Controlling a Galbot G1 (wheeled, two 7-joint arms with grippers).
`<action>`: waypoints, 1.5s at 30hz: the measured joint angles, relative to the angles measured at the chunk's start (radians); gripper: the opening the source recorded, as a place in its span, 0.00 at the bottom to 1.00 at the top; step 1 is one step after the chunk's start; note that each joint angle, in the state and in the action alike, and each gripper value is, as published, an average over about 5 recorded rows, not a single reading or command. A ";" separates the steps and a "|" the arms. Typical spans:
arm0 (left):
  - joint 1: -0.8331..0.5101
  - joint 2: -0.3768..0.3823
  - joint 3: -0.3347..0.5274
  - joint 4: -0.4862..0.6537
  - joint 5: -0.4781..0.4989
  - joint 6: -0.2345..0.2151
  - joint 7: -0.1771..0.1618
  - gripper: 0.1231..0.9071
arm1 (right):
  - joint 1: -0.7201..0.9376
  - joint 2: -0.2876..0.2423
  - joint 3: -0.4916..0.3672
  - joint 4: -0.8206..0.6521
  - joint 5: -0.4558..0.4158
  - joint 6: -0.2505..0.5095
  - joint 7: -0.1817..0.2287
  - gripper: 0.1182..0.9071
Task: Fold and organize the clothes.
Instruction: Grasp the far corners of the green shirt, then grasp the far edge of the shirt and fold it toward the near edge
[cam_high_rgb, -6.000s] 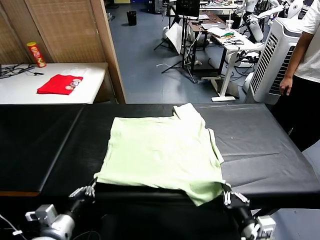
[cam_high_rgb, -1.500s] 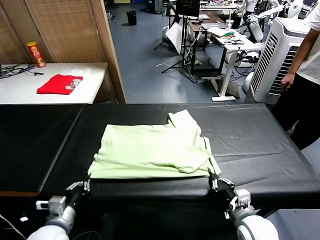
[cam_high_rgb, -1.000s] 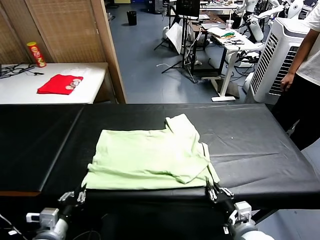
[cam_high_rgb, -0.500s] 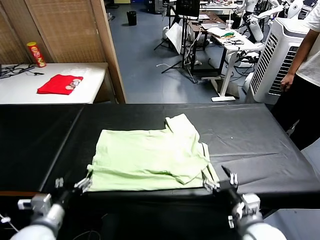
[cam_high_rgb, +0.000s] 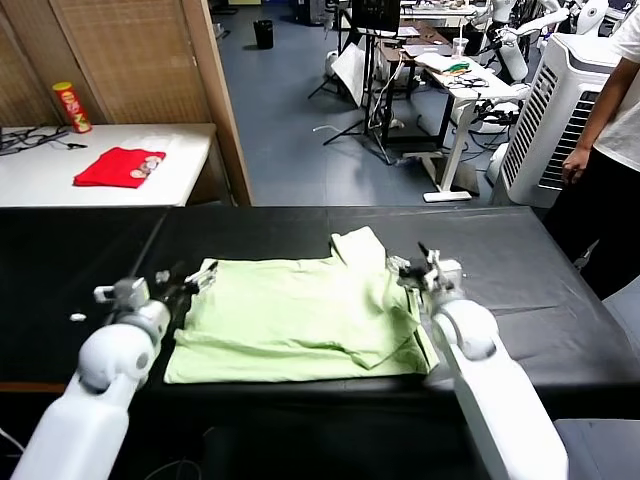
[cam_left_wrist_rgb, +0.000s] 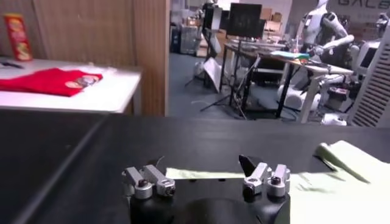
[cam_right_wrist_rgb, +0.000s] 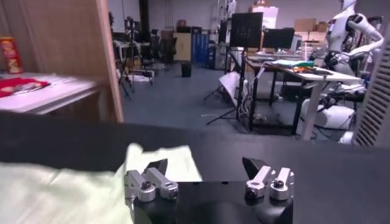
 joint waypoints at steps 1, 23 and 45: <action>-0.029 -0.001 0.016 0.033 -0.003 0.008 0.004 0.86 | 0.027 0.008 -0.011 -0.037 0.007 -0.007 -0.003 0.86; -0.191 -0.043 0.093 0.335 0.001 0.033 0.054 0.78 | 0.223 0.105 -0.056 -0.433 -0.054 0.010 -0.095 0.70; -0.178 -0.044 0.085 0.328 0.028 0.003 0.077 0.01 | 0.159 0.087 -0.013 -0.342 -0.070 0.107 -0.143 0.00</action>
